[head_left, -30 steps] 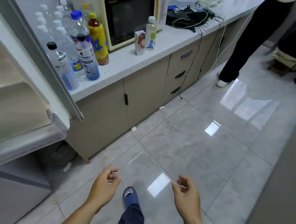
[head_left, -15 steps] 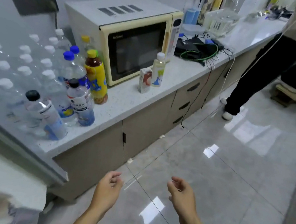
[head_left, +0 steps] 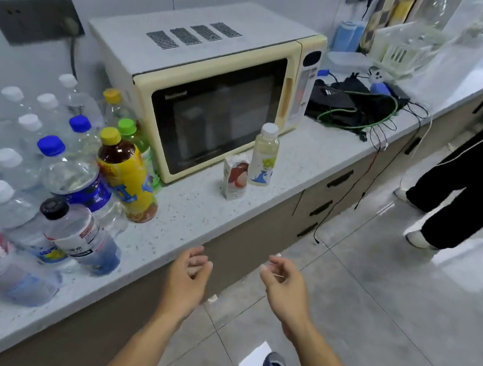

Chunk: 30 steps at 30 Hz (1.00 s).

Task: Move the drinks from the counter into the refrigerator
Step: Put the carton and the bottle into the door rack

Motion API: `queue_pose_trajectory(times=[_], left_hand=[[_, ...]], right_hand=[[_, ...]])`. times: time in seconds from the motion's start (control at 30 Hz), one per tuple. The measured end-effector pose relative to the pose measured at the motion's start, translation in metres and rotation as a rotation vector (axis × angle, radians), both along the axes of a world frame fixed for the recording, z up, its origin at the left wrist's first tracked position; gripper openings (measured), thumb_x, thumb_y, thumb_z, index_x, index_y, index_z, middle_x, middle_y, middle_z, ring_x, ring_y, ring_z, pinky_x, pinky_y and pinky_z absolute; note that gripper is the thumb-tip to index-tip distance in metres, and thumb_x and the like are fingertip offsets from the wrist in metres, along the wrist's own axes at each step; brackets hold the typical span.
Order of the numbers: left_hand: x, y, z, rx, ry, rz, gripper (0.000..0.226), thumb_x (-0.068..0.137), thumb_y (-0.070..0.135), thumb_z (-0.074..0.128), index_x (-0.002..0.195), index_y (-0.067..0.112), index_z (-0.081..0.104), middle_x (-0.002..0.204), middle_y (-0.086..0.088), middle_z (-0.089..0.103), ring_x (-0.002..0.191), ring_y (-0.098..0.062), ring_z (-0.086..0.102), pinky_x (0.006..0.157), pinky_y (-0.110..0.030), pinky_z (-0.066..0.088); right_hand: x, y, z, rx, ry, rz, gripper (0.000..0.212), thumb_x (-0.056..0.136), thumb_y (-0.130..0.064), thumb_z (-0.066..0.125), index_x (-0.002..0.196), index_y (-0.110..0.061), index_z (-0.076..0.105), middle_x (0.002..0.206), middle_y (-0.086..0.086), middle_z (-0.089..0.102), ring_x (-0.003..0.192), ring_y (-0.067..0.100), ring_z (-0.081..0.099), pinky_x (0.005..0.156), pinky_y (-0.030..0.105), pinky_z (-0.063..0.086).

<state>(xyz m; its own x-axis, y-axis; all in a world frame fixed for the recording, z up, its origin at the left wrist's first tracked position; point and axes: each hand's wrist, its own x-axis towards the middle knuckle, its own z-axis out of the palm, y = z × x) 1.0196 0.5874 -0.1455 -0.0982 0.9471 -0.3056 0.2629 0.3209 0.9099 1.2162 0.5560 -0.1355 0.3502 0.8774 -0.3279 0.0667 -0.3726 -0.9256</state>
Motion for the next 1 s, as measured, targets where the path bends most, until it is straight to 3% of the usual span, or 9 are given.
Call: queue_pose_trajectory(times=[0.1, 0.2, 0.37, 0.5, 0.57, 0.67, 0.77, 0.87, 1.0], left_hand=[[0.028, 0.042, 0.006, 0.010, -0.001, 0.078, 0.034, 0.092, 0.025, 0.067, 0.112, 0.047, 0.053, 0.112, 0.017, 0.064, 0.092, 0.005, 0.065, 0.074, -0.017, 0.047], [0.052, 0.079, 0.015, -0.005, 0.052, 0.145, 0.045, 0.090, 0.027, 0.069, 0.126, 0.044, 0.048, 0.118, 0.017, 0.060, 0.098, 0.002, 0.060, 0.071, -0.015, 0.045], [0.077, 0.126, 0.020, 0.012, 0.108, 0.241, 0.059, 0.087, 0.027, 0.073, 0.137, 0.039, 0.043, 0.130, 0.016, 0.053, 0.106, -0.004, 0.055, 0.073, -0.014, 0.044], [0.082, 0.156, 0.009, -0.005, 0.115, 0.239, 0.067, 0.083, 0.027, 0.077, 0.136, 0.043, 0.040, 0.139, 0.010, 0.054, 0.109, -0.005, 0.053, 0.067, -0.009, 0.043], [0.081, 0.172, -0.001, -0.015, 0.103, 0.220, 0.071, 0.080, 0.029, 0.080, 0.135, 0.046, 0.038, 0.141, 0.008, 0.053, 0.114, -0.008, 0.054, 0.076, -0.014, 0.048], [0.082, 0.189, -0.013, -0.031, 0.094, 0.166, 0.085, 0.075, 0.031, 0.084, 0.142, 0.040, 0.032, 0.145, 0.004, 0.051, 0.128, -0.018, 0.053, 0.097, -0.033, 0.050], [0.085, 0.203, -0.018, -0.049, 0.088, 0.131, 0.093, 0.073, 0.036, 0.085, 0.146, 0.036, 0.028, 0.145, 0.001, 0.051, 0.129, -0.019, 0.053, 0.095, -0.026, 0.046], [0.082, 0.212, -0.016, -0.088, 0.050, 0.104, 0.082, 0.073, 0.038, 0.085, 0.141, 0.034, 0.039, 0.134, 0.005, 0.057, 0.123, -0.015, 0.058, 0.080, -0.011, 0.044], [0.075, 0.214, -0.014, -0.070, 0.003, 0.075, 0.052, 0.072, 0.040, 0.084, 0.114, 0.043, 0.053, 0.116, 0.016, 0.064, 0.108, -0.007, 0.063, 0.073, -0.011, 0.048]], right_hand=[[0.034, 0.055, 0.010, 0.041, -0.047, 0.095, 0.025, 0.092, -0.022, 0.068, 0.115, -0.026, 0.060, 0.103, -0.005, 0.064, 0.092, -0.001, 0.060, 0.072, 0.006, 0.046], [0.065, 0.105, 0.019, 0.074, -0.094, 0.148, 0.027, 0.089, -0.027, 0.071, 0.113, -0.030, 0.059, 0.104, -0.008, 0.064, 0.088, -0.004, 0.060, 0.068, 0.003, 0.045], [0.092, 0.181, 0.024, 0.096, -0.148, 0.214, 0.047, 0.084, -0.035, 0.076, 0.126, -0.031, 0.054, 0.112, -0.011, 0.060, 0.095, 0.001, 0.059, 0.084, 0.023, 0.052], [0.092, 0.226, 0.016, 0.098, -0.169, 0.255, 0.070, 0.076, -0.042, 0.082, 0.134, -0.037, 0.044, 0.125, -0.013, 0.053, 0.109, 0.005, 0.054, 0.089, 0.026, 0.048], [0.090, 0.245, 0.011, 0.109, -0.166, 0.283, 0.080, 0.071, -0.047, 0.085, 0.137, -0.039, 0.040, 0.128, -0.014, 0.050, 0.111, 0.005, 0.052, 0.090, 0.026, 0.046], [0.089, 0.265, 0.006, 0.122, -0.188, 0.339, 0.092, 0.061, -0.055, 0.084, 0.138, -0.040, 0.036, 0.134, -0.015, 0.048, 0.116, 0.007, 0.050, 0.094, 0.028, 0.044], [0.086, 0.280, 0.004, 0.152, -0.204, 0.388, 0.089, 0.060, -0.046, 0.088, 0.135, -0.040, 0.040, 0.136, -0.016, 0.051, 0.122, 0.009, 0.050, 0.101, 0.035, 0.046], [0.081, 0.293, 0.002, 0.182, -0.178, 0.428, 0.079, 0.062, -0.034, 0.090, 0.126, -0.043, 0.047, 0.124, -0.025, 0.057, 0.120, 0.003, 0.054, 0.102, 0.038, 0.047], [0.072, 0.297, 0.000, 0.209, -0.156, 0.413, 0.068, 0.064, -0.030, 0.091, 0.113, -0.052, 0.048, 0.110, -0.031, 0.060, 0.104, -0.008, 0.059, 0.084, 0.015, 0.050]])
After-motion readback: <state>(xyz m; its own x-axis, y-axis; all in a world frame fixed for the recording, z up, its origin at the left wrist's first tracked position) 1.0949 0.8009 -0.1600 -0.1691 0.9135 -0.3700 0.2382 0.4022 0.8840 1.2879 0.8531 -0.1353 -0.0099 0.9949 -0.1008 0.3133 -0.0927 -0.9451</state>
